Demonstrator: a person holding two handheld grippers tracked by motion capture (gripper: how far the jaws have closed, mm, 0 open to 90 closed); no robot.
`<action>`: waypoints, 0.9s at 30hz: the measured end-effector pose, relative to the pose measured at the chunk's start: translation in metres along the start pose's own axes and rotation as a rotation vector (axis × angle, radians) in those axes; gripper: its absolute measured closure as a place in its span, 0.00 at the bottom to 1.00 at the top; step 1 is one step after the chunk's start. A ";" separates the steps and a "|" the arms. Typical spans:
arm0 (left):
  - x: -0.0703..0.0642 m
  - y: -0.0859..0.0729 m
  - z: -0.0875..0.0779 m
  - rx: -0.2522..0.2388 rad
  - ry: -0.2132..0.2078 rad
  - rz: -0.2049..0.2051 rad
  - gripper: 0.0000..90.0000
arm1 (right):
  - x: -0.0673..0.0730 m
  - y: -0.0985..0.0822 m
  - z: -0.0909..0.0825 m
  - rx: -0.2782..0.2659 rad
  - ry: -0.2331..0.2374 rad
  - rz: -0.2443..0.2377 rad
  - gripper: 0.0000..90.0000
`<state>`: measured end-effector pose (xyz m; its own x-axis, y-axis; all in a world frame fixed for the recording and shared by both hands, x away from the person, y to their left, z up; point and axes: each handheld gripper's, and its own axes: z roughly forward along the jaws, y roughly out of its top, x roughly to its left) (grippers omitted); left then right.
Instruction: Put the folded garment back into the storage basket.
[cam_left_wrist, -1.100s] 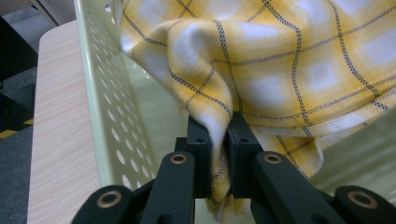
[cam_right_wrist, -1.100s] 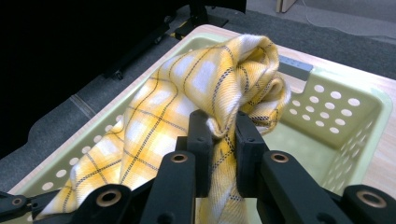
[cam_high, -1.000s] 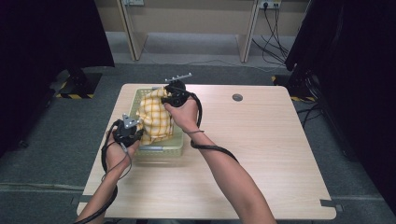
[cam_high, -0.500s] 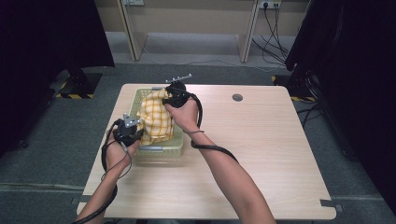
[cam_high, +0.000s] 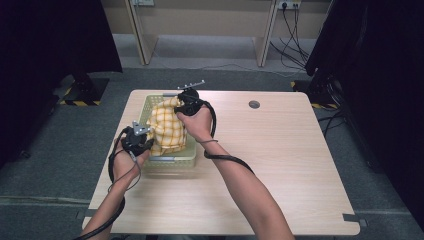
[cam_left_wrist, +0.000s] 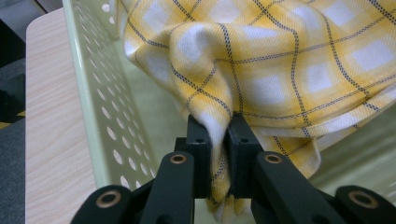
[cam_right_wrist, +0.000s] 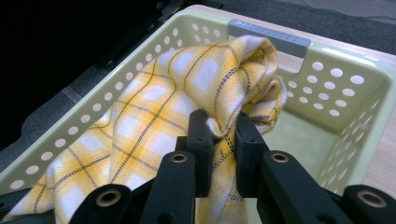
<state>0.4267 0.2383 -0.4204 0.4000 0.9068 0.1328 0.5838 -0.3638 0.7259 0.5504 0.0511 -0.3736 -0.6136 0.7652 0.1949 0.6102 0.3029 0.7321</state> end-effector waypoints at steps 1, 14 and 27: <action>0.000 0.000 0.000 0.000 0.000 0.000 0.91 | 0.000 0.000 0.000 0.000 0.000 0.000 0.90; 0.004 0.003 0.005 0.035 -0.008 -0.003 0.91 | -0.002 -0.001 0.007 0.013 0.000 0.012 0.90; 0.007 0.011 0.009 0.074 -0.024 0.010 0.91 | -0.005 0.001 0.013 0.026 -0.004 0.033 0.90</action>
<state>0.4422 0.2383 -0.4180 0.4222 0.8982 0.1226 0.6299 -0.3880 0.6729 0.5606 0.0545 -0.3821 -0.5912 0.7772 0.2155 0.6425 0.2922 0.7084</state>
